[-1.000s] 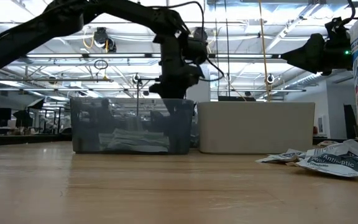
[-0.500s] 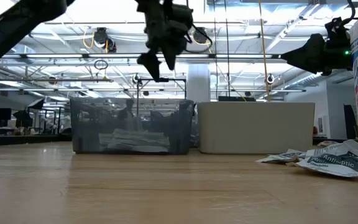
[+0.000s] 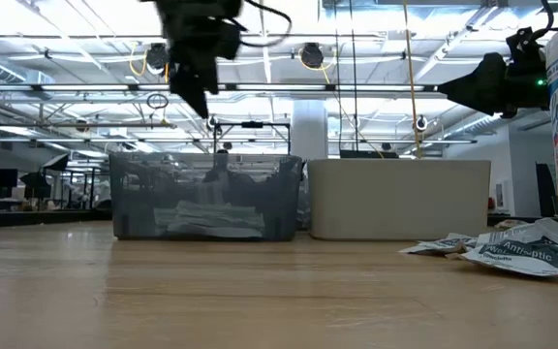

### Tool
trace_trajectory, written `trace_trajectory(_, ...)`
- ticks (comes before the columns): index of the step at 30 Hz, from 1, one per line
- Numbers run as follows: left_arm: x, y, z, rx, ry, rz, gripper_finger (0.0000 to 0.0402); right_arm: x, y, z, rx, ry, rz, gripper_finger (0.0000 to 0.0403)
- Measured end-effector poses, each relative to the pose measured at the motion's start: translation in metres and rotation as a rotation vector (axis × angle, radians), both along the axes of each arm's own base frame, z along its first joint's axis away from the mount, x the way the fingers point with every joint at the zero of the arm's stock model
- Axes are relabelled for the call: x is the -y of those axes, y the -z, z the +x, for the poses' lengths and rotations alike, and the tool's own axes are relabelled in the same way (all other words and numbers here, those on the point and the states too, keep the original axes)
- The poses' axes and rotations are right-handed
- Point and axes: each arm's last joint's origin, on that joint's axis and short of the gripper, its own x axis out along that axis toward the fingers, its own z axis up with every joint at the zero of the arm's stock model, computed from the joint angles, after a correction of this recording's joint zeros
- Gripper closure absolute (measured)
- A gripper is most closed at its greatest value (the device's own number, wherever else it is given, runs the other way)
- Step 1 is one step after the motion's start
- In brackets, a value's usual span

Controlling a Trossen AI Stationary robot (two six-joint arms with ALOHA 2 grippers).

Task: Pick & Place First Aid Supplies
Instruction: Put the white ointment pack into the white bin

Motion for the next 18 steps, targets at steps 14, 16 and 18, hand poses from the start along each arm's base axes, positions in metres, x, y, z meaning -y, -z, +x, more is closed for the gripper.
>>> trace_trajectory(14,0.066,0.045,-0.134,0.698,0.099,0.213,0.0065,0.000,0.000,0.000,0.000,0.000,0.000,0.0140)
trace_trajectory(16,0.069,0.051,-0.147,0.820,0.106,0.240,0.0063,0.000,0.000,0.000,0.000,0.000,0.000,0.0140)
trace_trajectory(18,0.071,0.058,-0.158,0.932,0.102,0.264,0.0060,0.000,0.000,0.000,0.000,0.000,0.000,0.0140)
